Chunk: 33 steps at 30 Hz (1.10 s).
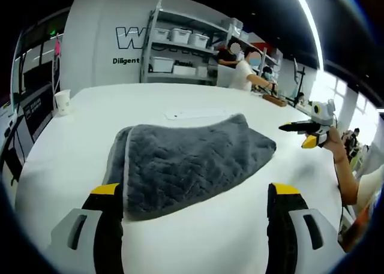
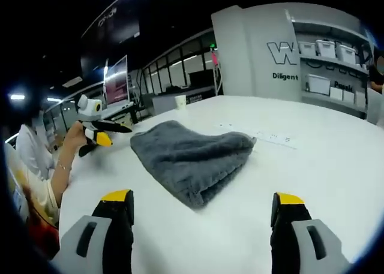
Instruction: Open the folded towel by lifting each exposed corner and separating the folded layers until the towel lies flat within the target outline without major curled edges
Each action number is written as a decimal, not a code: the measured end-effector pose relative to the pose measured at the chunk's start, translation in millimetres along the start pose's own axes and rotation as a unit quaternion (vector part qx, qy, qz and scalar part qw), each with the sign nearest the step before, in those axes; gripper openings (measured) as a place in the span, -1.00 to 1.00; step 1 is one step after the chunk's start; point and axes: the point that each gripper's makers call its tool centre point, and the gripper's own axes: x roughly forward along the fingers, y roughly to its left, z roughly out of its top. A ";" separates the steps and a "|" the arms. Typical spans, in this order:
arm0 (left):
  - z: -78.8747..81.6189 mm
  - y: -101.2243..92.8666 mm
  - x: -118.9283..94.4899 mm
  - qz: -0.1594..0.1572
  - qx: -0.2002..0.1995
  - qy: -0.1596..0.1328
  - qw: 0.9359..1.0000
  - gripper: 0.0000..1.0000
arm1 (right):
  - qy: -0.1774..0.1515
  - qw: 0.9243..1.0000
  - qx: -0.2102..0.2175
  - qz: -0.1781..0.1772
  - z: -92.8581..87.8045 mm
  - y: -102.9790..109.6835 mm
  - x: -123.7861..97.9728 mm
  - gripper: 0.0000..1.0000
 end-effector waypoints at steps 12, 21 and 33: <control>0.7 5.4 -4.1 0.003 -0.003 0.000 1.000 0.94 | -0.007 1.000 0.007 0.015 -0.3 5.1 1.3 0.65; 1.6 4.3 -5.1 0.001 0.000 0.001 1.000 0.93 | -0.011 1.000 0.009 -0.003 -1.7 -3.2 0.8 0.50; 3.0 5.8 -5.8 -0.002 -0.006 -0.002 1.000 0.93 | 0.022 0.999 -0.033 0.006 -18.2 6.5 23.6 -0.02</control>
